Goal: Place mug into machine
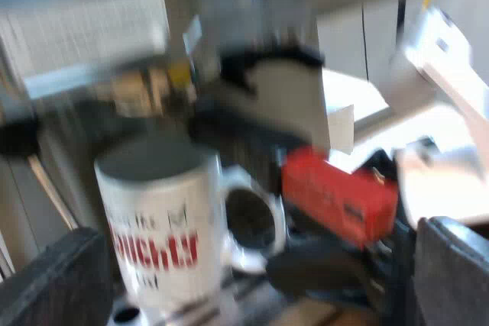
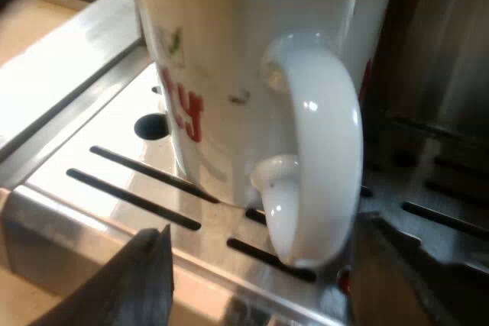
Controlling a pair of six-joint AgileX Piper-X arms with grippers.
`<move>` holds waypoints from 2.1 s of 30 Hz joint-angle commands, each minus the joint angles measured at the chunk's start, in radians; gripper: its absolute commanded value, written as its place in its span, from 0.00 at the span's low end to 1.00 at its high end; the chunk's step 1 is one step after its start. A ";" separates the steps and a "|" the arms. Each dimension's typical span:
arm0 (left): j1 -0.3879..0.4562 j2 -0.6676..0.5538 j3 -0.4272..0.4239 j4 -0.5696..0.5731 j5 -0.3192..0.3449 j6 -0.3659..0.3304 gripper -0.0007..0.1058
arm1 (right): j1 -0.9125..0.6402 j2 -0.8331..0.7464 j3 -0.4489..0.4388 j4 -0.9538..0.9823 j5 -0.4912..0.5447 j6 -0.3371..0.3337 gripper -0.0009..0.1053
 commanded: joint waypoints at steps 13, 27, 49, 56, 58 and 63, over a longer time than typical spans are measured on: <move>-0.003 -0.008 -0.308 0.321 -0.014 -0.004 0.77 | 0.159 -0.492 0.162 0.124 0.069 -0.012 0.51; -0.003 -0.012 -0.464 0.520 0.014 -0.004 0.77 | 0.186 -0.544 0.041 0.122 0.096 -0.010 0.01; -0.003 -0.012 -0.463 0.519 0.017 -0.004 0.77 | 0.078 -0.168 -0.303 0.164 0.224 -0.010 0.01; -0.003 -0.012 -0.463 0.519 0.019 -0.004 0.77 | 0.028 -0.149 -0.304 0.237 0.231 -0.003 0.01; -0.003 -0.012 -0.463 0.519 0.019 -0.004 0.77 | 0.015 -0.150 -0.304 0.237 0.239 -0.003 0.01; -0.003 -0.012 -0.463 0.519 0.019 -0.004 0.77 | -0.017 -0.147 -0.304 0.237 0.253 -0.003 0.01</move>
